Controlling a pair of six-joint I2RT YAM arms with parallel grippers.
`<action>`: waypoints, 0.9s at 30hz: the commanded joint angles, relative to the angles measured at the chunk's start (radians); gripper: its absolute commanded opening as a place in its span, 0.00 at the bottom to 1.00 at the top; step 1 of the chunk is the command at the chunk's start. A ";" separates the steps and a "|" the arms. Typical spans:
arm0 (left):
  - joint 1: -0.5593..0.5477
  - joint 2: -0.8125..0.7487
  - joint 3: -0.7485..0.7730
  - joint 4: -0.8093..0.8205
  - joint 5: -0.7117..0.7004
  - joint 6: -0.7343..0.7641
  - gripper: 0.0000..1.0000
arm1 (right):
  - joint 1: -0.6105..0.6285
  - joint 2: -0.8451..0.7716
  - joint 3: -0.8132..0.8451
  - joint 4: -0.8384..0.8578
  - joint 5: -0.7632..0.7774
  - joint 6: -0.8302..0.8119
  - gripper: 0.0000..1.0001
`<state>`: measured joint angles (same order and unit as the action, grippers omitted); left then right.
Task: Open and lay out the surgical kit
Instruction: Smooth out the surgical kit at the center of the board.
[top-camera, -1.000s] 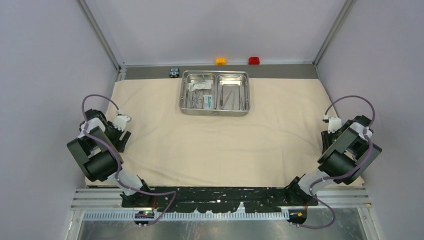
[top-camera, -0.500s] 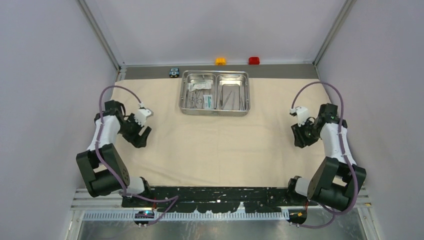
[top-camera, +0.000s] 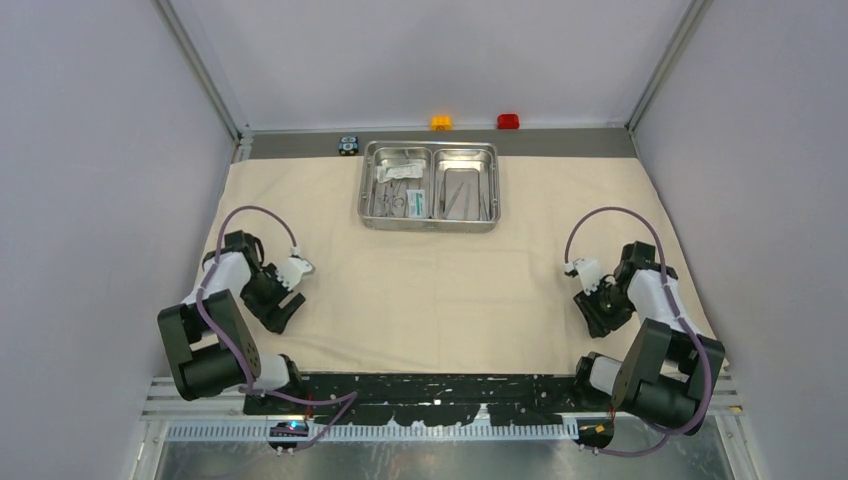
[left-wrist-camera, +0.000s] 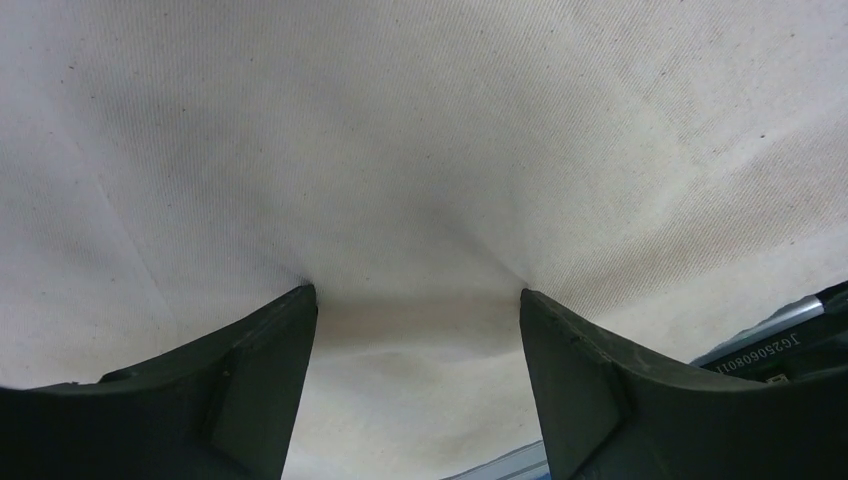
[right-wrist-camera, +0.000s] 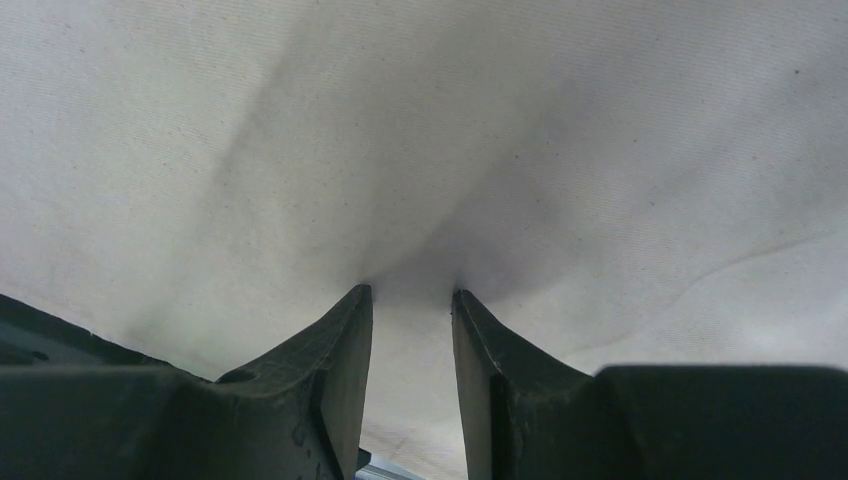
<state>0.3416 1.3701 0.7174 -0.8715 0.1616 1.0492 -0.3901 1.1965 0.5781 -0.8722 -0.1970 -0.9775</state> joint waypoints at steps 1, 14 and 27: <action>0.003 -0.005 -0.032 0.032 -0.092 0.061 0.77 | -0.001 -0.023 -0.038 -0.001 0.078 -0.077 0.40; 0.003 0.077 -0.019 -0.002 -0.274 0.161 0.78 | -0.001 0.036 0.038 -0.110 0.159 -0.143 0.39; 0.003 0.095 -0.155 0.098 -0.376 0.226 0.78 | 0.032 0.068 0.035 -0.158 0.268 -0.211 0.39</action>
<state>0.3199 1.4460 0.6781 -0.8238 -0.1558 1.2179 -0.3710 1.2854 0.6067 -0.9886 0.0086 -1.1347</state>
